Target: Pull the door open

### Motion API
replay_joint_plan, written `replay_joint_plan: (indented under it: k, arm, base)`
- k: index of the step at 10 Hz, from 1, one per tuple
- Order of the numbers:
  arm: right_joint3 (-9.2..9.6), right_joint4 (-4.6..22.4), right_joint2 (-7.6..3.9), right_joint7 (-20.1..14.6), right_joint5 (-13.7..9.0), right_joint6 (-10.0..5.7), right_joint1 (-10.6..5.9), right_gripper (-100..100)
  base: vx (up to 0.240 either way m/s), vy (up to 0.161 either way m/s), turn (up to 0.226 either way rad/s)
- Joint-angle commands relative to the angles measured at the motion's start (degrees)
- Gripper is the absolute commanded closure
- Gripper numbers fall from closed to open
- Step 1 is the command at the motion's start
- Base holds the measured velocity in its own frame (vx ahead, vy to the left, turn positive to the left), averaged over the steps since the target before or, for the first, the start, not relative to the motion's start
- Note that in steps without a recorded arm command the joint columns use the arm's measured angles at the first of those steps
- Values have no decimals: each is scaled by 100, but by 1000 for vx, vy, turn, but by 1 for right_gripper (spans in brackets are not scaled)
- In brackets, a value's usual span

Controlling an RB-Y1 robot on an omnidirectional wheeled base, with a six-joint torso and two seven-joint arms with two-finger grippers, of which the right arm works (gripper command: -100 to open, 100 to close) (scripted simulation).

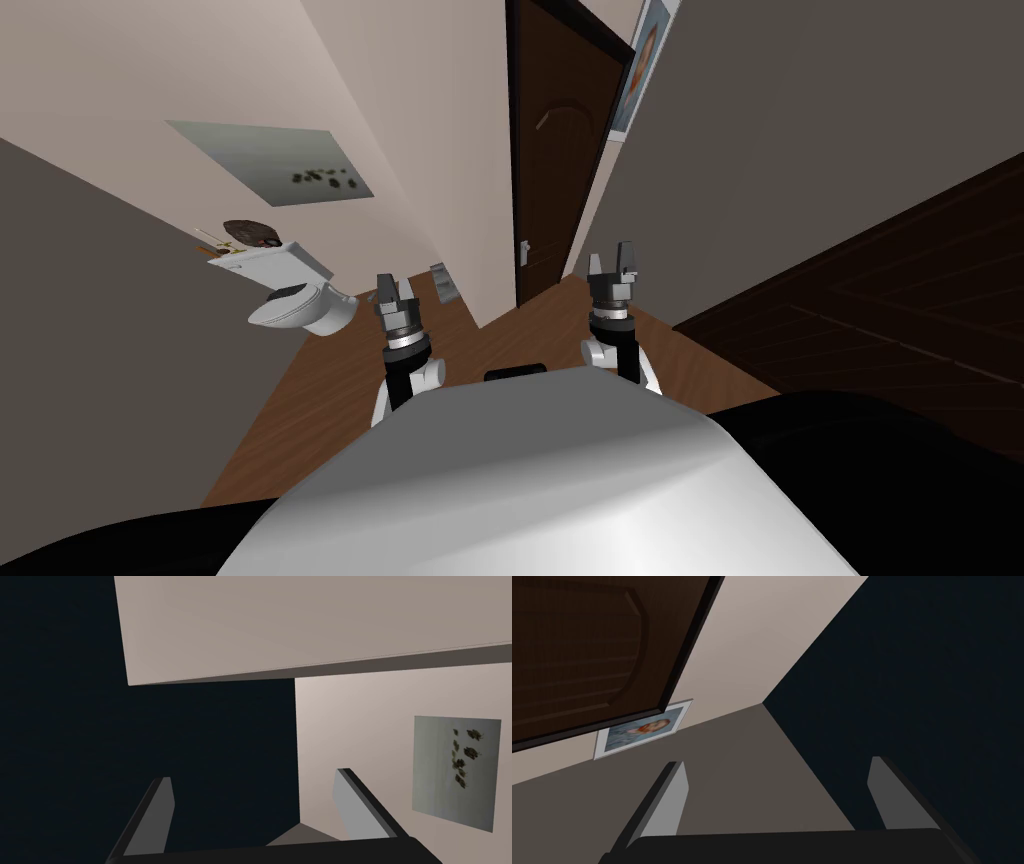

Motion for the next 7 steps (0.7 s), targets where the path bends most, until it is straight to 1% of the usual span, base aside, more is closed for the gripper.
replay_joint_plan:
  k: [1,3,4,7]
  arm:
    - [-4,204,-60,93,70,-33,-92,-100]
    - [-8,369,-108,169,127,-60,-167,-100]
    - [-12,569,-164,260,196,-93,-257,-100]
    - [-19,935,-266,427,321,-153,-422,-100]
  base:
    - [40,-8,24]
    - [72,-8,15]
    - [94,-18,21]
    - [85,-19,20]
